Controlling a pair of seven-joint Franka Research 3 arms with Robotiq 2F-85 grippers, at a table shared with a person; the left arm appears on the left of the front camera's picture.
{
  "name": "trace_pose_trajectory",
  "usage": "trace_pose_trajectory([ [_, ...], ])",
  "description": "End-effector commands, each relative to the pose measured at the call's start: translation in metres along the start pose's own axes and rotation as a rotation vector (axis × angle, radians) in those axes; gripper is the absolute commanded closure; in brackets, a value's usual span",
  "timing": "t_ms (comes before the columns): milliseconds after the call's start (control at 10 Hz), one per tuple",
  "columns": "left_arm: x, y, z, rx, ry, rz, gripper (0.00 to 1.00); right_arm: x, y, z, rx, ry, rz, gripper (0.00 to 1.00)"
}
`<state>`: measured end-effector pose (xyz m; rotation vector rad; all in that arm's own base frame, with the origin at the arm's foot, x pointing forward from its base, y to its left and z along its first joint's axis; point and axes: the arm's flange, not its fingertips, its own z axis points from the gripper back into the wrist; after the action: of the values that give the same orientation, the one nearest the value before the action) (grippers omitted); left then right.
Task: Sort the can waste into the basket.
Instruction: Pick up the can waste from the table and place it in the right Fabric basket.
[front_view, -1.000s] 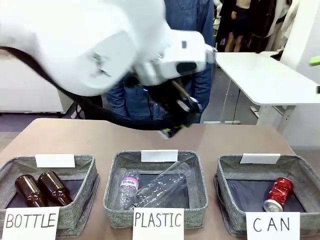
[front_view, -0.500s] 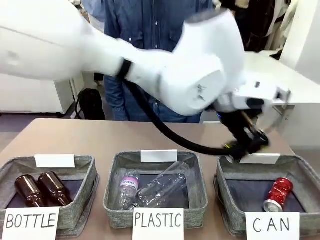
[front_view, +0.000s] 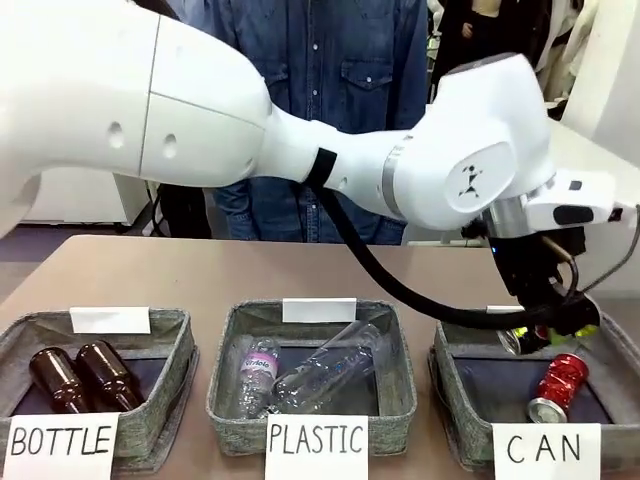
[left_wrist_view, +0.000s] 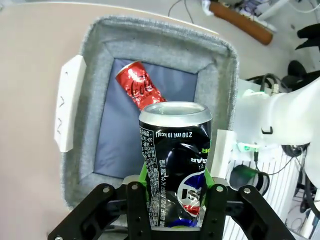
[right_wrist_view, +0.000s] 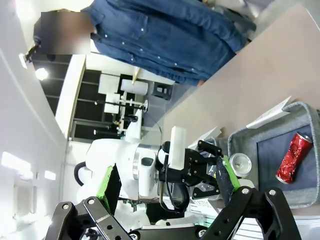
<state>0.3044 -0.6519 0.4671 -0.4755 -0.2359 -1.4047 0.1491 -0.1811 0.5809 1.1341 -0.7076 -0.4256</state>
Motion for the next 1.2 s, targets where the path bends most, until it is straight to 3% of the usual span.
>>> trace_pose_trajectory([
  [0, 0.007, 0.003, 0.004, 0.018, 0.013, -0.023, 0.62, 0.000, 0.000, 0.004, 0.018, -0.002, 0.020, 0.00],
  [100, 0.007, 0.003, 0.004, 0.022, 0.010, -0.030, 0.62, 0.000, 0.000, 0.004, 0.018, -0.002, 0.020, 0.00],
  [200, 0.007, 0.003, 0.005, 0.030, 0.005, -0.030, 0.05, 0.000, 0.000, 0.004, 0.018, -0.002, 0.020, 0.00],
  [400, 0.009, 0.003, 0.008, 0.036, -0.004, -0.035, 0.00, 0.000, 0.000, 0.004, 0.018, -0.002, 0.020, 0.00],
  [500, 0.009, 0.004, 0.009, 0.037, -0.006, -0.037, 0.03, 0.000, 0.000, 0.004, 0.018, -0.002, 0.020, 0.00],
  [1000, 0.010, 0.010, 0.014, 0.029, -0.001, -0.018, 0.00, 0.000, 0.000, 0.004, 0.018, -0.002, 0.020, 0.00],
  [1100, 0.011, 0.013, 0.011, 0.020, 0.096, -0.040, 0.00, 0.000, 0.000, 0.004, 0.018, -0.002, 0.020, 0.00],
])
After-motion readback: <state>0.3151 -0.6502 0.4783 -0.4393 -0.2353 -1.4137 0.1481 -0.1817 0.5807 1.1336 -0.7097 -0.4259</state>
